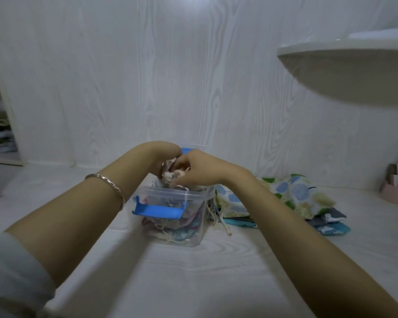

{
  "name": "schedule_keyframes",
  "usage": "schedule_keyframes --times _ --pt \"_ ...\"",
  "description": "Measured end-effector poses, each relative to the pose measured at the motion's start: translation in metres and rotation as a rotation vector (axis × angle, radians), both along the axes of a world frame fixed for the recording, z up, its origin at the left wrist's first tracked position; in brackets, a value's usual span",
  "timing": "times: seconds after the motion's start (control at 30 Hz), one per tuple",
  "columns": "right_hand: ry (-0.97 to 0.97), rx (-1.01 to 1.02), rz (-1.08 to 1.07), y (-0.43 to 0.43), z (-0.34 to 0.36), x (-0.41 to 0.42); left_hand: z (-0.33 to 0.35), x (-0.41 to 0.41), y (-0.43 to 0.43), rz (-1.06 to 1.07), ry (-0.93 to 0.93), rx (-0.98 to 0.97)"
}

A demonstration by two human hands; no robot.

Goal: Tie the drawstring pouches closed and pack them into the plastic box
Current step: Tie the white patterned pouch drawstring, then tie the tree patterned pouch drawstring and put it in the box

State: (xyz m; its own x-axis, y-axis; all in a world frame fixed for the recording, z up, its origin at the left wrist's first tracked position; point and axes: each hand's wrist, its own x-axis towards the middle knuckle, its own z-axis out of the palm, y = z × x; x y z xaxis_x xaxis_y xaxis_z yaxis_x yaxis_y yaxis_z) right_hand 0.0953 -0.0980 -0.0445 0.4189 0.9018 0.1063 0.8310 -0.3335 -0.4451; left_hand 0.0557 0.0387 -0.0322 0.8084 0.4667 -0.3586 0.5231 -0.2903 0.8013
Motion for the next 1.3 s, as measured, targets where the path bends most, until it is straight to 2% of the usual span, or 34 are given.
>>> schedule_keyframes --times 0.07,0.1,0.13,0.2,0.27,0.3,0.37,0.47,0.5,0.53,0.6,0.67,0.77,0.8,0.87,0.93,0.97,1.07,1.13,1.3 --pt "0.194 -0.004 -0.008 -0.005 0.012 -0.001 0.003 -0.002 0.0 -0.076 0.076 0.411" --pt "0.224 0.024 -0.035 -0.004 0.018 0.001 0.005 -0.003 0.001 -0.094 0.088 0.561" --pt "0.173 0.042 -0.078 -0.001 0.023 0.007 0.006 -0.005 0.004 -0.102 0.088 0.62" --pt "-0.057 -0.107 -0.15 0.014 0.027 0.015 0.008 -0.01 0.01 -0.19 0.143 0.487" --pt "-0.233 -0.481 -0.164 0.031 0.022 0.007 0.005 -0.019 0.006 -0.393 0.327 0.258" --pt "-0.264 -0.66 -0.174 0.04 0.017 0.003 0.002 -0.02 0.004 -0.497 0.41 0.216" --pt "-0.32 -0.846 -0.191 0.053 0.011 0.0 -0.008 -0.018 0.001 -0.592 0.502 0.289" --pt "-0.455 -0.804 -0.226 0.057 -0.001 -0.005 -0.027 -0.01 0.004 -0.576 0.558 0.538" --pt "-0.446 -0.77 -0.243 0.057 -0.002 -0.006 -0.03 -0.008 0.005 -0.574 0.586 0.587" --pt "-0.459 -0.779 -0.21 0.057 -0.001 -0.008 -0.031 -0.009 0.005 -0.58 0.594 0.603" --pt "-0.418 -0.86 -0.17 0.057 0.006 -0.001 -0.022 -0.011 -0.001 -0.575 0.535 0.515" --pt "-0.32 -0.743 -0.179 0.051 0.02 0.009 -0.002 -0.015 -0.014 -0.484 0.331 0.502" --pt "-0.304 -0.18 -0.229 0.016 0.055 0.023 0.031 -0.015 -0.05 -0.232 -0.186 0.772" --pt "-0.313 -0.031 -0.264 0.001 0.063 0.027 0.039 -0.016 -0.067 -0.178 -0.304 0.832" --pt "-0.323 0.137 -0.279 -0.035 0.068 0.037 0.043 -0.01 -0.105 -0.162 -0.404 0.901" --pt "-0.322 0.167 -0.288 -0.063 0.051 0.045 0.026 0.0 -0.14 -0.189 -0.352 0.919" --pt "-0.305 0.138 -0.307 -0.074 0.034 0.051 0.009 0.008 -0.152 -0.197 -0.263 0.928" --pt "-0.145 0.049 -0.399 -0.113 -0.024 0.068 -0.054 0.029 -0.172 -0.229 0.022 0.996" --pt "-0.04 0.025 -0.426 -0.133 -0.055 0.074 -0.085 0.033 -0.172 -0.192 0.131 1.023" --pt "0.13 0.116 -0.429 -0.155 -0.094 0.074 -0.106 0.032 -0.166 -0.328 0.176 1.256"
